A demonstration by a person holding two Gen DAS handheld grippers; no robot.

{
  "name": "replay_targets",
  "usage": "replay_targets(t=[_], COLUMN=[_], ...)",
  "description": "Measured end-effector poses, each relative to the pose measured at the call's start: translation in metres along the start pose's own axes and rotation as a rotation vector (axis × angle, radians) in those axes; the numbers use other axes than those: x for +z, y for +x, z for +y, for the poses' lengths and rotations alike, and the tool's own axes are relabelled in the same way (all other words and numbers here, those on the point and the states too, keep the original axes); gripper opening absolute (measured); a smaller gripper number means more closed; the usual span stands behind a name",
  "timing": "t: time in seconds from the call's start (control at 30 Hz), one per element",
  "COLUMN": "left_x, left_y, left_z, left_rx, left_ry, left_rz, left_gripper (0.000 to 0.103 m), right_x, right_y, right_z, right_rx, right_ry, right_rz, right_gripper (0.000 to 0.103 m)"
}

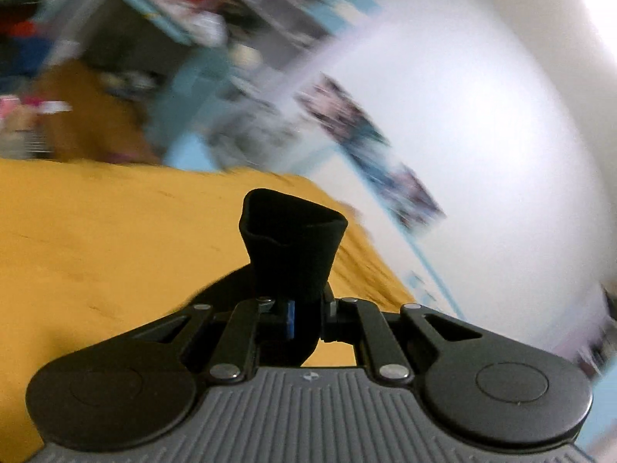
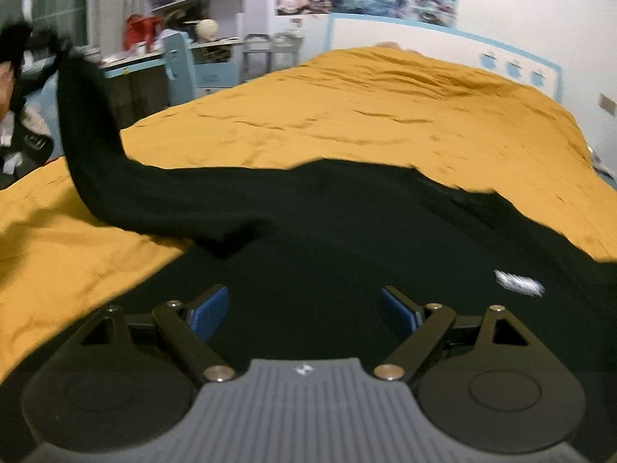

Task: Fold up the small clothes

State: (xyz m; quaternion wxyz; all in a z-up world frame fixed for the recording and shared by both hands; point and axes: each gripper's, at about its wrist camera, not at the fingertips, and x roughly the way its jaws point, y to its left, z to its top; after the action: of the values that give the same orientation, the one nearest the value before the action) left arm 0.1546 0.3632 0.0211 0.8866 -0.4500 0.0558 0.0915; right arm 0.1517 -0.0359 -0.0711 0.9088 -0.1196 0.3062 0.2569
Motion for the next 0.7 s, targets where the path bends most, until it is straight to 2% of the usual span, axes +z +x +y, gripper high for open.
replay_targets(t=[0.1,0.2,0.33,0.4,0.43,0.57,0.6,0.63,0.7], left_x=[-0.043,-0.103,-0.213,-0.266,-0.298,-0.392,-0.407,-0.422,-0.432], left_y=[0.033,0.062,0.103,0.124,0.136,0.174,0.182,0.186,0.189], left_z=[-0.072,-0.133,-0.182,-0.190,-0.192,-0.188,-0.188,-0.187,-0.193], left_rx=[-0.130,-0.243,-0.344,-0.363,-0.360,-0.338,-0.328,-0.335,-0.348], left_ry=[0.064,0.133,0.188,0.186,0.194,0.266,0.286,0.303,0.341], left_rz=[0.093,0.190,0.356,0.451,0.503,0.685,0.726,0.769,0.842], left_gripper=[0.011,0.011,0.010,0.010,0.010,0.012,0.013,0.020,0.023], right_x=[-0.021,-0.039,-0.060,-0.069,-0.073,-0.087,-0.089,-0.091,-0.093], right_y=[-0.020,-0.034,-0.050,-0.057,-0.060,-0.070,-0.072,-0.074,-0.075], right_z=[-0.039,-0.073,-0.109,-0.123,-0.130,-0.154,-0.159,-0.163,-0.171], right_rx=[-0.039,-0.063,-0.105,-0.128,-0.135,-0.179,-0.191,-0.205,-0.228], right_ry=[0.061,0.132,0.194,0.217,0.227,0.255,0.258,0.261,0.274], right_rz=[0.012,0.028,0.034,0.038,0.042,0.061,0.064,0.067,0.068], right_gripper=[0.081,0.081,0.081,0.081,0.081,0.081,0.081,0.081,0.081])
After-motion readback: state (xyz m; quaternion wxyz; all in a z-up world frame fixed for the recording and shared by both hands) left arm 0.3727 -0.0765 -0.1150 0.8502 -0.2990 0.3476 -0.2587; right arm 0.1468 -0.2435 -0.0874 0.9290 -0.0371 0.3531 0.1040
